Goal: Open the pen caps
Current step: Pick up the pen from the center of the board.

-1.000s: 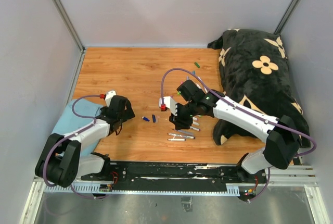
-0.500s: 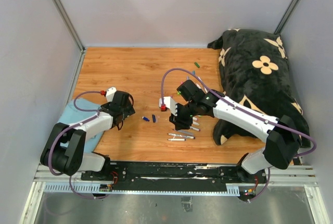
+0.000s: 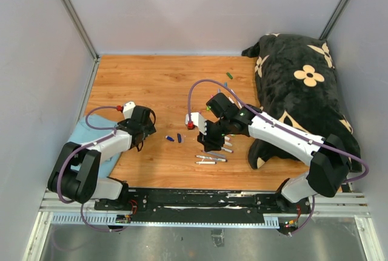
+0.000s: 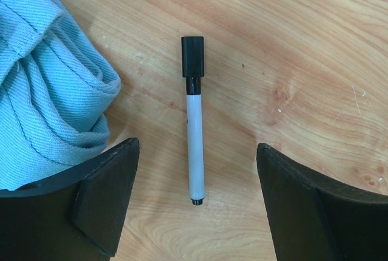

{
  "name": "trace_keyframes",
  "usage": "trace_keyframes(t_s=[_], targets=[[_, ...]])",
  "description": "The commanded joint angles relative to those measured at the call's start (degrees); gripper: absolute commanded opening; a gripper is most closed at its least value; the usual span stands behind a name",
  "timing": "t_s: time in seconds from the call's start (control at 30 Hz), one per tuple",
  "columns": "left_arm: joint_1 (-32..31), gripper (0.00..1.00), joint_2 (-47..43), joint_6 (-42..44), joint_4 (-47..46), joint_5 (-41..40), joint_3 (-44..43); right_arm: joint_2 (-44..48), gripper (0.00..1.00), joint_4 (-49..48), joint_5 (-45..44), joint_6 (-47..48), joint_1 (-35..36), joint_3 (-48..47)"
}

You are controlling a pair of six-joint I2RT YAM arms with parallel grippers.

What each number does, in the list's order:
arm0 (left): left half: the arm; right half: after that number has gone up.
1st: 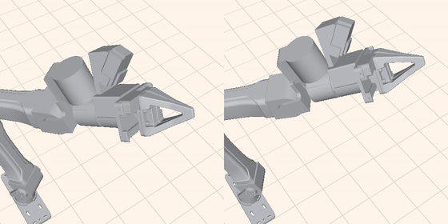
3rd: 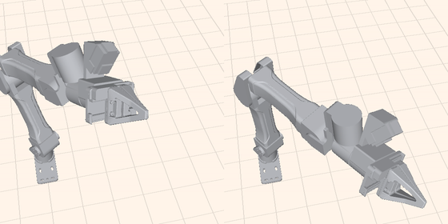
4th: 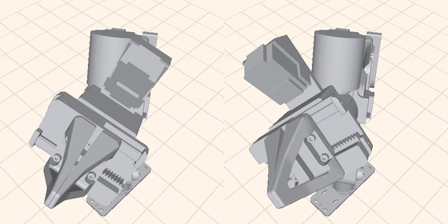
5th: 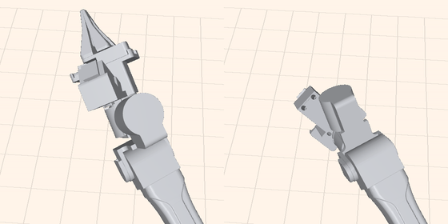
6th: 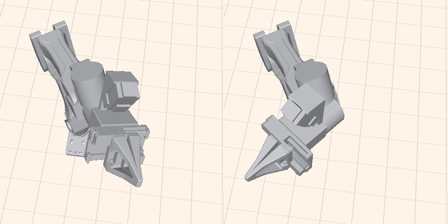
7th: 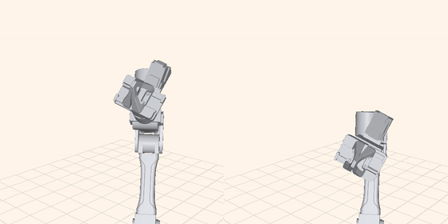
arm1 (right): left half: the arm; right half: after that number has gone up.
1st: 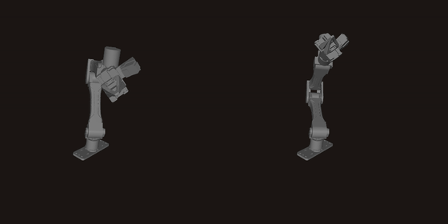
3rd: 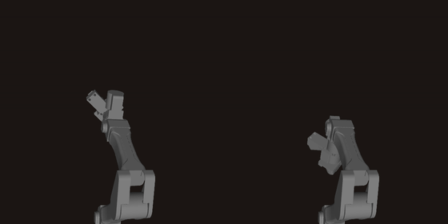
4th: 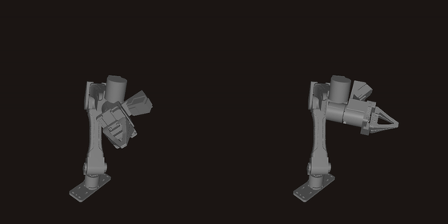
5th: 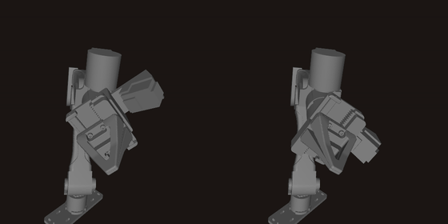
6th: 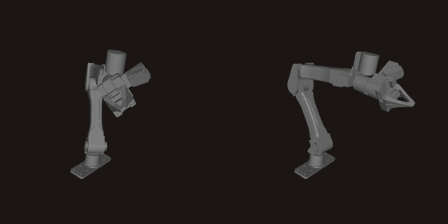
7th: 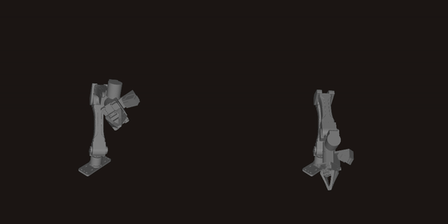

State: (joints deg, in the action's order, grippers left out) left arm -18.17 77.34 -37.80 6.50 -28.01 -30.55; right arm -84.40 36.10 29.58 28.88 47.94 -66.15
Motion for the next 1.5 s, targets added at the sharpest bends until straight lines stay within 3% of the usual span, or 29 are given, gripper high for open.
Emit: trace_keyframes(t_s=[0.0,0.63,0.9,1.03,1.17,1.33,1.47], targets=[[0.5,0.82,1.8,-1.4,1.5,-0.6,-0.4,0.9,0.39,1.3,1.3,1.2,-0.9,0.3],[0.8,0.79,4.8,-1.5,0.8,-0.7,-1.2,0.6,0.39,1.3,1.6,1.2,-0.9,0.4],[0.9,0.71,4.7,-2.3,2.1,-2.0,-1.6,0.9,0.39,1.3,1.8,1.2,-1.1,0.5],[0.9,0.6,5.4,-2.5,2.0,-1.8,-1.6,1.0,0.39,1.3,2.0,1.2,-1.1,0.5],[0.9,0.3,6.5,-2.1,2.3,-1.0,-2.3,1.1,0.39,1.3,2.1,1.3,-1.1,0.5],[0.9,0.25,6.6,-2.1,2.6,-0.9,-2.3,1.0,0.39,1.3,2.1,1.2,-1.1,0.5],[0.9,0.1,6.3,-1.6,2.5,0.0,-2.2,1.0,0.39,1.3,2.2,1.3,-1.2,0.5]])
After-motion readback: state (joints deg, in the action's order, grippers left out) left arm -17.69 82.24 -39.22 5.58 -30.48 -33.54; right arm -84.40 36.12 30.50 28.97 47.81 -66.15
